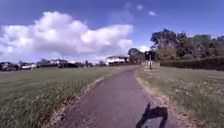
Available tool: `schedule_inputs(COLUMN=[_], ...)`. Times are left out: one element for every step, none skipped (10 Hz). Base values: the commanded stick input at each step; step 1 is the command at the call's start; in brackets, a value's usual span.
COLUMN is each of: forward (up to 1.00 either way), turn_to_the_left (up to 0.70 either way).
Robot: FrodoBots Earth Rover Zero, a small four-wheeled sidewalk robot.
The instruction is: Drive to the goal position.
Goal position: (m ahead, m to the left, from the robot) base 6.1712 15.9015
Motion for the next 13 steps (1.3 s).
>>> schedule_inputs(forward=[0.7,0.7,0.7,0.7,0.7,0.7,0.7,0.7,0.7,0.7,0.7,0.7,0.7], turn_to_the_left=[0.0,0.0,0.0,0.0,0.0,0.0,0.0,0.0,0.0,-0.01,-0.01,-0.02,0.0])
